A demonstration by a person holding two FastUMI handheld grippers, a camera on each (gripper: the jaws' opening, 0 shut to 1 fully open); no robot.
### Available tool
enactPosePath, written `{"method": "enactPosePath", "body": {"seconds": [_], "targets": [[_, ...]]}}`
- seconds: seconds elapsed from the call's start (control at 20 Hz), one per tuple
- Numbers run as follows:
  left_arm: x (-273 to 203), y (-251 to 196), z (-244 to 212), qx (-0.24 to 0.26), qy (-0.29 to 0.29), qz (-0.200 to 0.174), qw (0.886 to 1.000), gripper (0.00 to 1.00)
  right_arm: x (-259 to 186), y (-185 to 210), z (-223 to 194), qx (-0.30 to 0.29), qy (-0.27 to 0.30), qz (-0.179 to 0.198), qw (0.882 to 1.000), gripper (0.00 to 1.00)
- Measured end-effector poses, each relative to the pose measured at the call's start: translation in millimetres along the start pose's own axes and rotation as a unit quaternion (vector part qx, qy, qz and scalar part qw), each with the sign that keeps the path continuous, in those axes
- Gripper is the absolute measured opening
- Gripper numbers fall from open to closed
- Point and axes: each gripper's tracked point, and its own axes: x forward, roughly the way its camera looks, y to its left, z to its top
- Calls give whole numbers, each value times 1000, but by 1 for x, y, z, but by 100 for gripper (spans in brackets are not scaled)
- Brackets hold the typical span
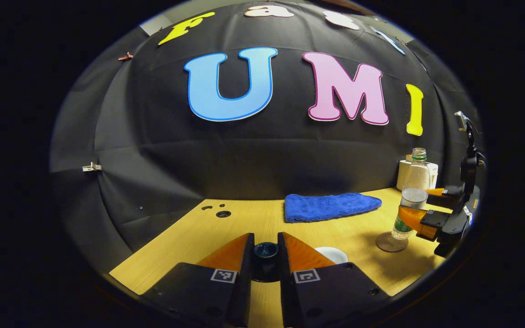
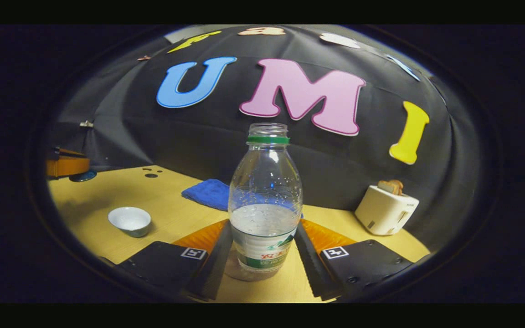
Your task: Open the teacup lid with one hand, grasp the water bottle and pour water into the teacup with the other hand; after pouring, place the water bottle on the coaster and then close the teacup lid.
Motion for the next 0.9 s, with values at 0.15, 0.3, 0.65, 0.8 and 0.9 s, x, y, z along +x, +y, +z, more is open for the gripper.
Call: {"method": "enactPosePath", "body": {"seconds": [0.15, 0.3, 0.65, 0.8, 0.9], "targets": [[-4, 9, 3, -3, -4, 6, 1000, 27, 5, 7, 1, -81, 8, 6, 997, 77], [-7, 18, 6, -5, -8, 15, 1000, 27, 6, 13, 3, -160, 2, 12, 987, 74], [-13, 34, 5, -10, -16, 26, 1000, 30, 7, 43, 7, -349, -22, 24, 937, 75], [-15, 42, 4, -14, -16, 32, 999, 31, 13, 57, 12, -408, -32, 29, 912, 74], [-16, 47, 3, -14, -17, 37, 999, 31, 14, 65, 8, -433, -33, 36, 900, 74]]}}
